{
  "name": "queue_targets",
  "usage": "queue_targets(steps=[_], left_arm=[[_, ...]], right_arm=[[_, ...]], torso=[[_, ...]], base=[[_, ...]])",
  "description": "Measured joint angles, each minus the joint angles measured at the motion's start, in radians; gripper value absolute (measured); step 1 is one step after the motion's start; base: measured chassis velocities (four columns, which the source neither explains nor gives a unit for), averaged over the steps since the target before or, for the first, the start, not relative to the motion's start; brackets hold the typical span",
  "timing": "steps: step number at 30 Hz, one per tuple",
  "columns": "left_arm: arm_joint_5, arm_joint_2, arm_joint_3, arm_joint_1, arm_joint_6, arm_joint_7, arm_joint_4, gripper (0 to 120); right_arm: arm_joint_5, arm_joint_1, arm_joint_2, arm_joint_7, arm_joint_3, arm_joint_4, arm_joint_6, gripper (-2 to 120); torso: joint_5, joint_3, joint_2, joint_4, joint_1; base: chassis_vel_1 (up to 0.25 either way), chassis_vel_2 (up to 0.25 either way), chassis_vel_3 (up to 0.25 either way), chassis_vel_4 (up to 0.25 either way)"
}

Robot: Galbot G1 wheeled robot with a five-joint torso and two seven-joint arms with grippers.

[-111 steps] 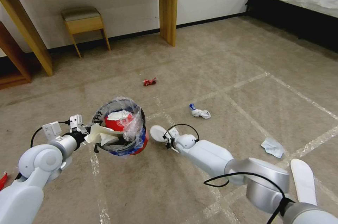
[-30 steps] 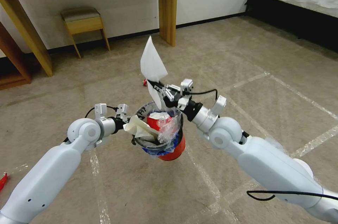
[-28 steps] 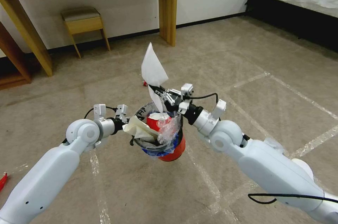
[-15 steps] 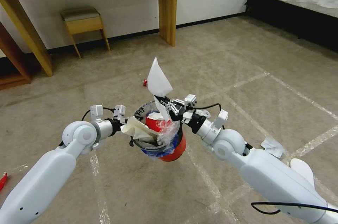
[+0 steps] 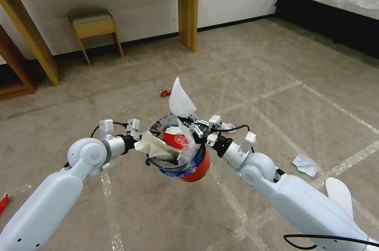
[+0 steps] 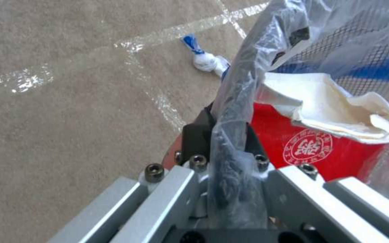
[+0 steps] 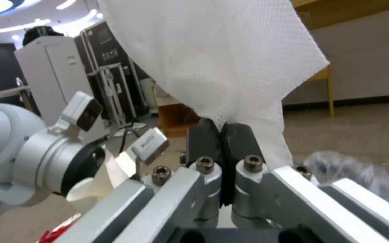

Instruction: Pick up the trash bin and place the garbage on the floor into it.

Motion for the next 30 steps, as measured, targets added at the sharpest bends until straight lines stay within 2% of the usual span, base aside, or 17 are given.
queue_targets(steps=[16, 30], left_arm=[[-0.032, -0.021, -0.012, 0.007, -0.004, -0.024, -0.017, 1], [-0.016, -0.027, -0.026, 0.037, -0.005, -0.014, -0.013, 1]], right_arm=[[-0.034, 0.035, 0.035, -0.013, -0.058, -0.057, 0.01, 0], [0.011, 0.159, 0.065, 0.017, -0.126, -0.047, 0.005, 0]], torso=[[-0.0001, 0.0, 0.0, -0.0002, 0.0], [-0.0001, 0.0, 0.0, 0.0, 0.0]], base=[[0.0, 0.0, 0.0, 0.0], [0.0, 0.0, 0.0, 0.0]])
